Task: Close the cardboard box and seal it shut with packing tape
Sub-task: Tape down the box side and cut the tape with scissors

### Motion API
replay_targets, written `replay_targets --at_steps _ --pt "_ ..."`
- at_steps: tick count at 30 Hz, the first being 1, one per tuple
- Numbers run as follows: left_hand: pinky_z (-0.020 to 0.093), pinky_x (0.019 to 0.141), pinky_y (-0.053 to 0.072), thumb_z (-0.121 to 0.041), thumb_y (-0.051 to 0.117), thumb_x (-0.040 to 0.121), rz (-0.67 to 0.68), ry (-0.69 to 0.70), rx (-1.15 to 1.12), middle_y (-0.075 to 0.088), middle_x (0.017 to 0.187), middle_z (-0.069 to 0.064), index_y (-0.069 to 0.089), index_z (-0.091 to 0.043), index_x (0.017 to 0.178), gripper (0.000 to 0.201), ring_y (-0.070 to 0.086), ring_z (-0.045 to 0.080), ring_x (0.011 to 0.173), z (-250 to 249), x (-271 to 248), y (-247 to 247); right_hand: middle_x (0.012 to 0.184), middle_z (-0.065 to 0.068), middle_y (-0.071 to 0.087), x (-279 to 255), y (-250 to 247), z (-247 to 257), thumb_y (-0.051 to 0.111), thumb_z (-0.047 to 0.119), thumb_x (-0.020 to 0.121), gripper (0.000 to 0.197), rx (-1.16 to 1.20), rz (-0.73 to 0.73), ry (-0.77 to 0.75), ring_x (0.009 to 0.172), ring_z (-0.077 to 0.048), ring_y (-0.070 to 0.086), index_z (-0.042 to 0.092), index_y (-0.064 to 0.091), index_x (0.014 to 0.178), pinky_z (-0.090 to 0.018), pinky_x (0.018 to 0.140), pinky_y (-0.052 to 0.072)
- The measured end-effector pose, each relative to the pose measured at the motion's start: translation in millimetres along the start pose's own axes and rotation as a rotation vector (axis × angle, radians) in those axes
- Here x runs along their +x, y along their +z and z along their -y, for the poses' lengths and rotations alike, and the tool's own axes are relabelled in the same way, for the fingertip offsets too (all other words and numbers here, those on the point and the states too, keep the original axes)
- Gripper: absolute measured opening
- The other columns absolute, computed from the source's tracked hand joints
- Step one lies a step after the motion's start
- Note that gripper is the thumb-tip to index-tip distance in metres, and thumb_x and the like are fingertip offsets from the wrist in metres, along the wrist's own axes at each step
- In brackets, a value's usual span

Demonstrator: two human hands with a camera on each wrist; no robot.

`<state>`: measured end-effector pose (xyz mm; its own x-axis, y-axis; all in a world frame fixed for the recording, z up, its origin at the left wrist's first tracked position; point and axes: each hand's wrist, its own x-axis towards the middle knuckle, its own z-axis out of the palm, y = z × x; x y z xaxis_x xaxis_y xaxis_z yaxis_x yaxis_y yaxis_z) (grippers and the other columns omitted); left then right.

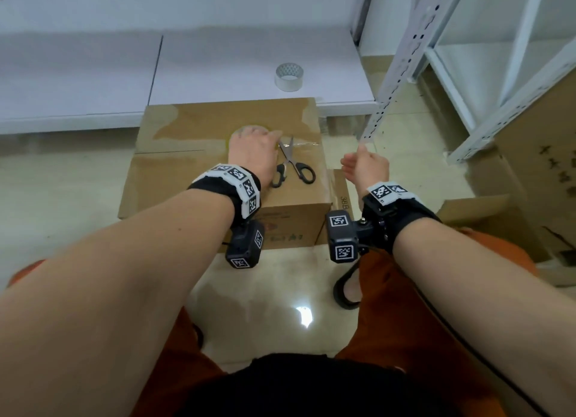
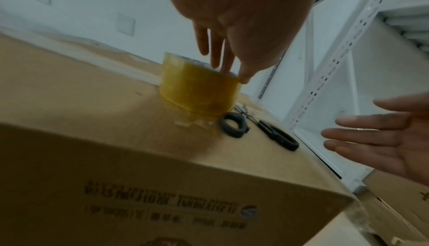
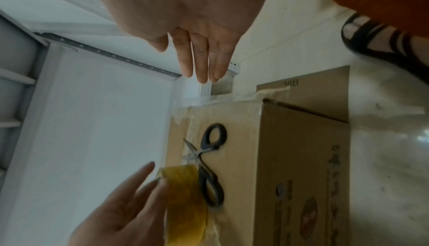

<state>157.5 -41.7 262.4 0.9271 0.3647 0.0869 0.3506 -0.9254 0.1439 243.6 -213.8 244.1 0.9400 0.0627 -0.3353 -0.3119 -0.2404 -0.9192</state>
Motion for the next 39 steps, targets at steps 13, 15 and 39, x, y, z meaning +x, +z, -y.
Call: replay_targets --at_steps 13,15,39 --pt "0.042 0.120 -0.005 -0.011 0.046 0.092 0.366 0.583 0.247 0.005 0.162 -0.006 0.013 -0.026 0.154 0.072 -0.005 0.019 0.149 -39 -41 13 0.143 -0.010 0.045 -33 27 -17 0.025 0.054 0.096 0.066 0.111 0.087 0.009 0.132 -0.022 0.042 0.008 0.044 0.139 -0.038 0.111 0.030" --pt "0.045 0.120 -0.004 -0.011 0.043 0.092 0.422 0.597 0.296 0.002 0.162 -0.007 0.006 -0.027 0.155 0.074 -0.008 0.021 0.149 -38 -46 18 0.145 -0.010 0.043 -34 27 -18 0.027 0.049 0.100 0.060 0.187 0.113 0.038 0.131 -0.019 0.041 0.007 0.041 0.141 -0.030 0.106 0.030" --pt "0.043 0.118 0.017 -0.009 0.052 0.090 0.509 0.465 0.197 0.006 0.162 -0.008 0.010 -0.034 0.153 0.079 0.005 0.017 0.149 -38 -41 18 0.132 -0.008 0.055 -19 18 -25 0.021 0.047 0.102 0.055 -0.056 0.307 0.089 0.121 -0.021 0.051 0.010 0.054 0.128 -0.037 0.110 0.034"
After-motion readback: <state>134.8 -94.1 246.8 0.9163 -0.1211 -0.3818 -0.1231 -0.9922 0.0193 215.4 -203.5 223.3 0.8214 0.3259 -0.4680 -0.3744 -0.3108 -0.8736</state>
